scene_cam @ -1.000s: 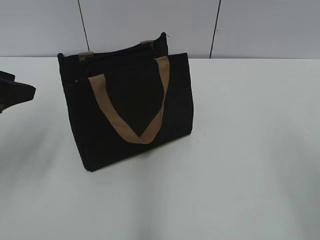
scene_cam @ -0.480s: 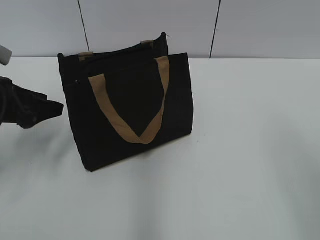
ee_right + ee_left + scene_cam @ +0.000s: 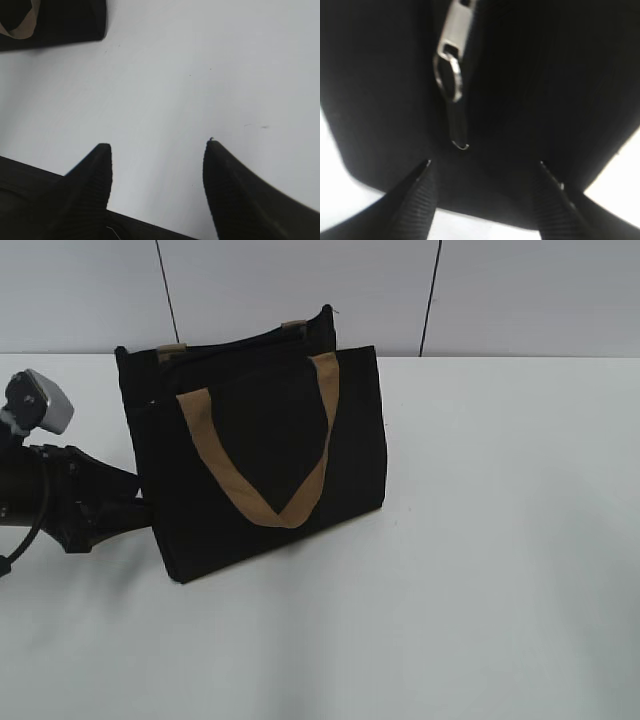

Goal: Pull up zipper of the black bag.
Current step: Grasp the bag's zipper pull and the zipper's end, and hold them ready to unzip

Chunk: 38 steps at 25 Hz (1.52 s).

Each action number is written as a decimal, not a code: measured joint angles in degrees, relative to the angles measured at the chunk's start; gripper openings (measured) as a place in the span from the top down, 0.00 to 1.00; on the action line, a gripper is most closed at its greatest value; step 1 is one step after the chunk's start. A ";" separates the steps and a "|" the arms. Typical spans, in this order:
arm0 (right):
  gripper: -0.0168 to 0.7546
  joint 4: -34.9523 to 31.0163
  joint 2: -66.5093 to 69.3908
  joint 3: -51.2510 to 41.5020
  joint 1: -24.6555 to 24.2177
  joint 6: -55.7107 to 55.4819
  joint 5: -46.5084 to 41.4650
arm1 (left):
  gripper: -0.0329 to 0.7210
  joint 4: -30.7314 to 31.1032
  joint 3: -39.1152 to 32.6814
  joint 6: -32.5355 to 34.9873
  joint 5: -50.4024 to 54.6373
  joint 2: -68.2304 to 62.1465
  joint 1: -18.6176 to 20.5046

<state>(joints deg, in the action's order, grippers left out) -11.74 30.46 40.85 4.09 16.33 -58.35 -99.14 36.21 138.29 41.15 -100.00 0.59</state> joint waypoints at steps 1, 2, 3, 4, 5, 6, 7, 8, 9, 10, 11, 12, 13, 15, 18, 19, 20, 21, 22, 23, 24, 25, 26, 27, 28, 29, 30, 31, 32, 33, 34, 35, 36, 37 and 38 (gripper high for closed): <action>0.41 0.00 0.00 0.00 0.00 0.12 0.00 | 0.36 0.00 0.00 0.87 0.38 -0.67 0.00; 0.41 0.00 0.00 0.00 0.00 0.17 0.00 | 0.36 0.00 0.11 1.30 0.63 -1.42 0.00; 0.41 0.00 0.00 0.00 0.00 0.29 -0.05 | 0.36 0.00 0.18 1.61 0.89 -1.94 0.00; 0.41 0.00 0.00 0.00 0.00 0.29 -0.05 | 0.36 0.00 0.45 1.74 0.96 -2.17 0.00; 0.41 0.00 0.00 0.00 0.00 0.29 -0.10 | 0.36 0.00 0.76 1.87 1.01 -2.23 0.00; 0.41 0.00 0.00 0.00 0.00 0.34 -0.10 | 0.36 0.00 1.26 1.90 1.17 -2.23 0.00; 0.41 0.00 0.00 0.00 0.00 0.32 -0.10 | 0.36 -0.07 1.85 2.00 1.31 -2.23 0.00; 0.41 0.00 0.00 0.00 0.00 0.32 -0.12 | 0.36 -0.07 2.34 2.00 1.31 -2.23 0.00; 0.41 0.00 0.00 0.00 0.00 0.32 -0.12 | 0.36 -0.07 2.96 2.00 1.36 -2.23 0.00; 0.41 0.00 0.00 0.00 0.00 0.32 -0.12 | 0.36 -0.07 3.53 2.00 1.49 -2.29 0.00; 0.41 0.00 0.00 0.00 0.00 0.32 -0.17 | 0.36 -0.13 4.02 2.05 1.65 -2.45 0.00; 0.41 0.00 0.00 0.00 0.00 0.32 -0.17 | 0.36 -0.13 4.33 2.05 1.78 -2.65 0.00; 0.41 0.00 0.00 0.00 0.00 0.32 -0.17 | 0.36 -0.13 4.68 2.05 1.79 -3.08 0.00; 0.41 0.00 0.00 0.00 0.00 0.32 -0.17 | 0.36 -0.18 4.85 2.05 1.83 -3.96 0.00; 0.41 0.00 0.00 0.00 0.00 0.32 -0.17 | 0.36 -0.18 4.85 2.05 2.31 -5.51 0.00; 0.41 0.00 0.00 0.00 0.00 0.32 -0.17 | 0.36 -0.18 4.92 2.05 3.02 -5.86 0.00; 0.41 0.00 0.00 0.00 0.00 0.32 -0.17 | 0.36 -0.18 5.19 2.05 3.76 -6.30 0.00; 0.41 -0.04 0.00 0.00 0.00 0.32 -0.17 | 0.36 -0.18 5.53 2.05 4.23 -6.66 0.00; 0.41 -0.04 0.00 0.00 0.00 0.32 -0.17 | 0.37 -0.13 6.06 2.05 4.55 -6.91 0.00; 0.41 -0.04 0.00 0.00 0.00 0.32 -0.17 | 0.37 -0.13 6.59 2.05 4.71 -7.17 0.00; 0.41 -0.04 0.00 0.00 0.00 0.32 -0.17 | 0.38 -0.13 7.23 2.05 4.71 -7.30 0.00; 0.41 -0.06 0.00 0.00 0.00 0.32 -0.17 | 0.38 -0.07 7.83 2.05 4.81 -7.30 0.00; 0.41 -0.06 0.00 0.00 0.00 0.32 -0.17 | 0.39 -0.11 8.31 2.05 5.18 -7.30 0.00; 0.41 -0.06 0.00 0.00 0.00 0.32 -0.17 | 0.39 -0.11 8.70 2.05 5.53 -7.30 0.00; 0.41 -0.06 0.00 0.00 0.00 0.32 -0.17 | 0.39 -0.11 8.84 2.05 5.72 -7.30 0.00; 0.41 -0.06 0.00 0.00 0.00 0.32 -0.17 | 0.39 -0.11 8.90 2.05 5.83 -7.30 0.00; 0.41 -0.11 0.00 0.00 0.00 0.32 -0.17 | 0.40 -0.11 8.90 2.05 5.83 -7.30 0.00; 0.41 -0.13 0.00 0.00 0.00 0.32 -0.17 | 0.41 -0.11 8.94 2.05 5.83 -7.30 0.00; 0.41 -0.17 0.00 0.00 0.00 0.32 -0.17 | 0.44 -0.11 8.94 2.05 5.83 -7.30 0.00; 0.41 -0.20 0.00 0.00 0.00 0.32 -0.17 | 0.48 -0.11 8.94 2.05 5.83 -7.30 0.00; 0.41 -0.24 0.00 0.00 0.00 0.32 -0.17 | 0.54 -0.11 8.96 2.05 5.83 -7.30 0.00; 0.41 -0.24 0.00 0.00 0.00 0.32 -0.17 | 0.61 -0.11 9.07 2.05 5.83 -7.30 0.00; 0.41 -0.26 0.00 0.00 0.00 0.32 -0.17 | 0.66 -0.11 9.11 2.05 5.83 -7.30 0.00; 0.41 -0.26 0.00 0.00 0.00 0.32 -0.17 | 0.73 -0.11 9.11 2.05 5.83 -7.30 0.00; 0.41 -0.26 0.00 0.00 0.00 0.32 -0.17 | 0.78 -0.11 9.11 2.05 5.83 -7.30 0.00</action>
<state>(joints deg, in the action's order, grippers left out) -12.00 30.46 40.85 4.09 16.65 -58.53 -99.25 45.33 140.35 46.98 -107.30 0.59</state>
